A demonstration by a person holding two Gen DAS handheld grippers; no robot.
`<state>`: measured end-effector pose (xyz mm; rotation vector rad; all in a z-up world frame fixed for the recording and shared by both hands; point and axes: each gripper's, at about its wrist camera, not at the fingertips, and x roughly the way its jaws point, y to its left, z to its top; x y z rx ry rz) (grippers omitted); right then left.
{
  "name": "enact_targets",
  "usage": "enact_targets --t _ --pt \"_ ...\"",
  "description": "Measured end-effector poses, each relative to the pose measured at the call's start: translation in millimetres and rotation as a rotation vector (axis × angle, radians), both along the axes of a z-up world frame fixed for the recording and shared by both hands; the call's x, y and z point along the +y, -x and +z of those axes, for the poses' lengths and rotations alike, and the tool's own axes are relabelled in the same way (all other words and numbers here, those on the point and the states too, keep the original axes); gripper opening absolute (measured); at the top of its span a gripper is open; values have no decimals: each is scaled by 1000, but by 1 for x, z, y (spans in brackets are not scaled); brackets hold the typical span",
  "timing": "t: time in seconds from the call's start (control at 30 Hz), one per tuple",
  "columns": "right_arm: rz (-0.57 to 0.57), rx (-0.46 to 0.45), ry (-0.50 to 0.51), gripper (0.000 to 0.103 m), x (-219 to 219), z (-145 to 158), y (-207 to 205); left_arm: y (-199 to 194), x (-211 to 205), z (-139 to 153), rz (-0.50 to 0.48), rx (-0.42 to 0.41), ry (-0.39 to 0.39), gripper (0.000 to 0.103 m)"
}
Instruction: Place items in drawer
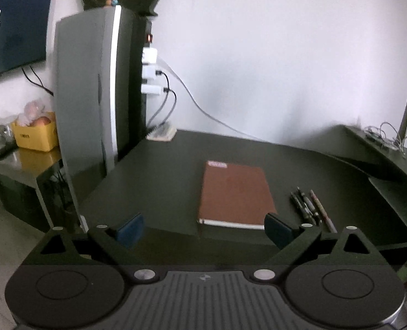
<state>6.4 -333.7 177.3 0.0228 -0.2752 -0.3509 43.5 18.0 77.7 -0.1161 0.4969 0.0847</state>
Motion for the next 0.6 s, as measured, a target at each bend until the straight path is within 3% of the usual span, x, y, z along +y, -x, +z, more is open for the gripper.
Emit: enact_targets --t 0.13,0.3,0.4,0.6 --pt "-72 -114 -88 103 -63 3 -8 -6 -4 -4 -6 22 1 95" --pt "-151 -268 -201 103 -118 -18 -23 -17 -11 -8 0 37 -15 95" --pt "-192 -265 -215 103 -134 -24 -40 -23 -15 -10 2 43 -23 95" --pt "-160 -214 -271 103 -153 -39 -72 -37 -24 -18 -4 70 -34 95"
